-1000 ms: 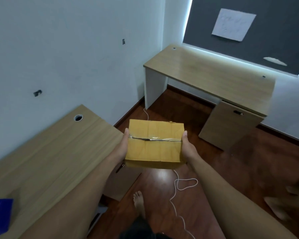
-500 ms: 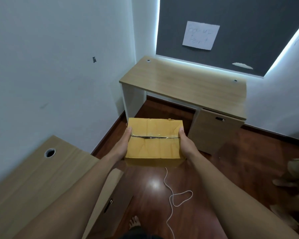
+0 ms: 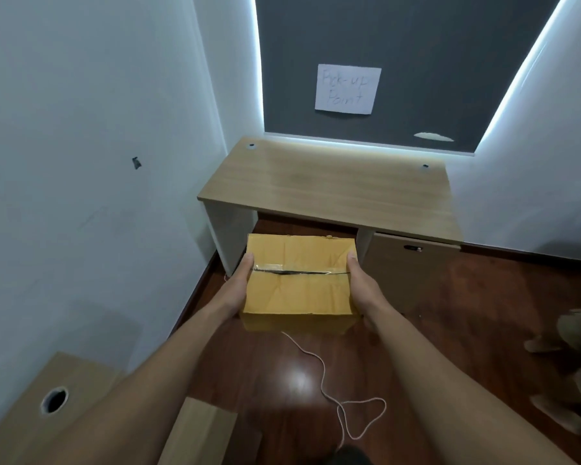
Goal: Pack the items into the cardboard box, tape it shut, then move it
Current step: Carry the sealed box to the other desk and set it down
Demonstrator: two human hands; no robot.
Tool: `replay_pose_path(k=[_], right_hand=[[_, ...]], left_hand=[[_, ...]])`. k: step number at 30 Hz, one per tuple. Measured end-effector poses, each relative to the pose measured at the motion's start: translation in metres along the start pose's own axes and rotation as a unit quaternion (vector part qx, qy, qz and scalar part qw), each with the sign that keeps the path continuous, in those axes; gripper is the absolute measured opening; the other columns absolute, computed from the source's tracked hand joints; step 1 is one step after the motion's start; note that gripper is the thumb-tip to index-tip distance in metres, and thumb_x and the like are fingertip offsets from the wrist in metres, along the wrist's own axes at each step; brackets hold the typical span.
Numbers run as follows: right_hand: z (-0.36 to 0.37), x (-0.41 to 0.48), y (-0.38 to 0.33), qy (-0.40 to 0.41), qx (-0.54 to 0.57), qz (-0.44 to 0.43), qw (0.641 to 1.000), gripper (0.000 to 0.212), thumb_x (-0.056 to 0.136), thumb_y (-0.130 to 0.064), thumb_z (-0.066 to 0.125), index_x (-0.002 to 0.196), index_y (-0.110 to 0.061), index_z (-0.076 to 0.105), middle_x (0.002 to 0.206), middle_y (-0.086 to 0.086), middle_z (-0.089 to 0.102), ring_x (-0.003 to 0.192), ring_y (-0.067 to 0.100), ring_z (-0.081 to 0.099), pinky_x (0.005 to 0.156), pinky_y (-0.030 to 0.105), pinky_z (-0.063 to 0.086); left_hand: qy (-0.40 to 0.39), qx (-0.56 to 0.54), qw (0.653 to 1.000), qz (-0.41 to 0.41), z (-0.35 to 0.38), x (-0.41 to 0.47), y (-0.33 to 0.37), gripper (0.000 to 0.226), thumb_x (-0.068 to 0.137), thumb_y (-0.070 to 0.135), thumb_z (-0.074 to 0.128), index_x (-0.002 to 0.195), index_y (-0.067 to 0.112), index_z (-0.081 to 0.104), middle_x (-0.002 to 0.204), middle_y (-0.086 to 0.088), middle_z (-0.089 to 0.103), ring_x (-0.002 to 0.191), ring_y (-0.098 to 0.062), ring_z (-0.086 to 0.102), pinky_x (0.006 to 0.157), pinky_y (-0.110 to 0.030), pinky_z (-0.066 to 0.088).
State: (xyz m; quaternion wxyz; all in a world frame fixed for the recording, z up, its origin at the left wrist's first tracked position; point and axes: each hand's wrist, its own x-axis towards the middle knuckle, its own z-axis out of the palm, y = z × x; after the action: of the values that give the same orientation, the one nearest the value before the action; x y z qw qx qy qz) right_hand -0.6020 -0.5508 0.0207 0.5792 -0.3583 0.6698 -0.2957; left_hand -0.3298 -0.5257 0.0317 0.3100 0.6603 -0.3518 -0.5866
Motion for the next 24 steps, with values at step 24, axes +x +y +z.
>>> replay_pose_path(k=[24], right_hand=[[-0.078,0.210,-0.132,0.022,-0.002,-0.043,0.999,0.070,0.107,-0.074,0.026,0.153,-0.032,0.058,0.144,0.000,0.065,0.127,0.022,0.061,0.115,0.044,0.047]], left_hand=[[-0.003,-0.013,1.000,0.007,0.077,0.208,0.162,0.054,0.107,0.074,0.032,0.115,0.041,0.074,0.093,0.010,0.085,0.095,-0.015,0.080,0.086,-0.037,0.059]])
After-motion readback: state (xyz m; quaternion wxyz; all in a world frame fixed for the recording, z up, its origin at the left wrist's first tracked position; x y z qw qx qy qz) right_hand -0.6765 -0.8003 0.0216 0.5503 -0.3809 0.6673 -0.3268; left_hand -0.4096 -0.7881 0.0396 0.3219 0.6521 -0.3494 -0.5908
